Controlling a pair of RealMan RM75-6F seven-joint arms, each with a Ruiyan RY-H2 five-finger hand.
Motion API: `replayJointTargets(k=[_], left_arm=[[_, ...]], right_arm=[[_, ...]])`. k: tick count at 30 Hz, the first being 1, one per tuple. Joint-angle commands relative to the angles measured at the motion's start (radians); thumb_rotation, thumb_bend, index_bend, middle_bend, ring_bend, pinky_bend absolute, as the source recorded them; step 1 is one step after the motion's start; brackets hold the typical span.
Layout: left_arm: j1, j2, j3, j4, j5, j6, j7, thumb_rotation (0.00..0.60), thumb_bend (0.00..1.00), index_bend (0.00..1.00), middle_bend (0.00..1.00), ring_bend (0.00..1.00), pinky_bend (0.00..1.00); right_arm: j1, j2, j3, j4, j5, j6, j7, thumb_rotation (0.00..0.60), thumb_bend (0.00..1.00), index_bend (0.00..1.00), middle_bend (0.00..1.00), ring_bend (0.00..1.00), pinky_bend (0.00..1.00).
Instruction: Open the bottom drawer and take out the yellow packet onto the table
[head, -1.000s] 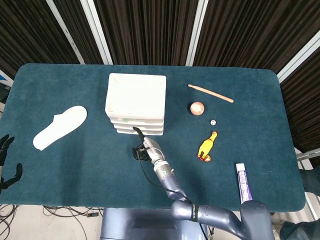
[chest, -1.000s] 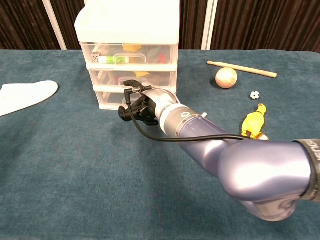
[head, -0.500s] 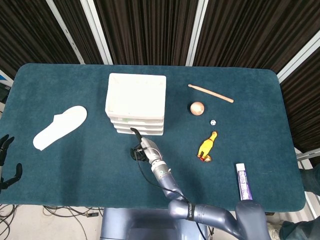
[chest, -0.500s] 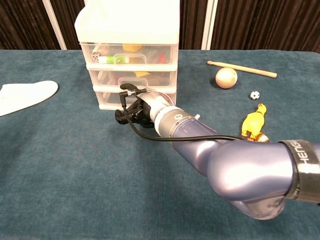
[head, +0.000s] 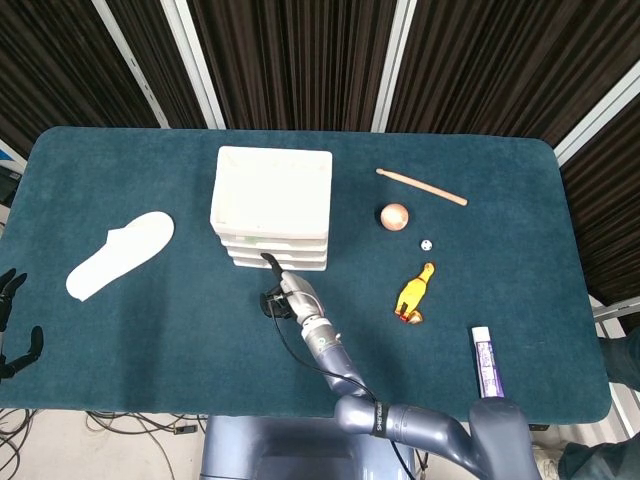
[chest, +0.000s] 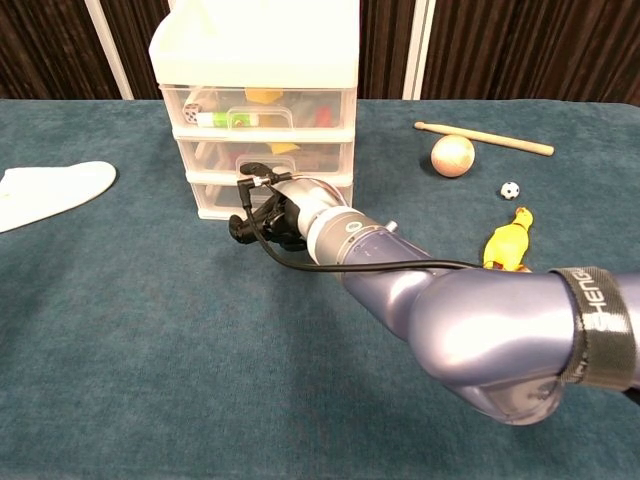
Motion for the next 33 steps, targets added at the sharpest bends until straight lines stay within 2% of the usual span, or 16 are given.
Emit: replayJointTargets(k=[1, 15, 23, 33], left_arm=[[0.0, 0.0, 0.0, 0.001, 0.0, 0.0, 0.0, 0.6, 0.51, 0.03, 0.0, 0.0, 0.0], [0.001, 0.001, 0.001, 0.001, 0.001, 0.0, 0.0, 0.6, 0.51, 0.03, 0.0, 0.0, 0.0], [0.001, 0.001, 0.001, 0.001, 0.001, 0.0, 0.0, 0.6, 0.51, 0.03, 0.0, 0.0, 0.0], [0.001, 0.001, 0.002, 0.001, 0.002, 0.0, -0.001, 0.6, 0.51, 0.03, 0.0, 0.0, 0.0]], right_arm=[[0.005, -0.001, -0.001, 0.003, 0.001, -0.005, -0.001, 0.6, 0.62, 0.0, 0.91, 1.0, 1.0], [0.036, -0.009, 0.002, 0.028, 0.003, -0.027, -0.007, 0.6, 0.62, 0.01, 0.91, 1.0, 1.0], [0.029, 0.003, -0.009, 0.012, -0.005, -0.043, 0.014, 0.6, 0.62, 0.08, 0.91, 1.0, 1.0], [-0.006, 0.033, -0.053, -0.045, -0.053, -0.044, 0.057, 0.6, 0.62, 0.1, 0.91, 1.0, 1.0]])
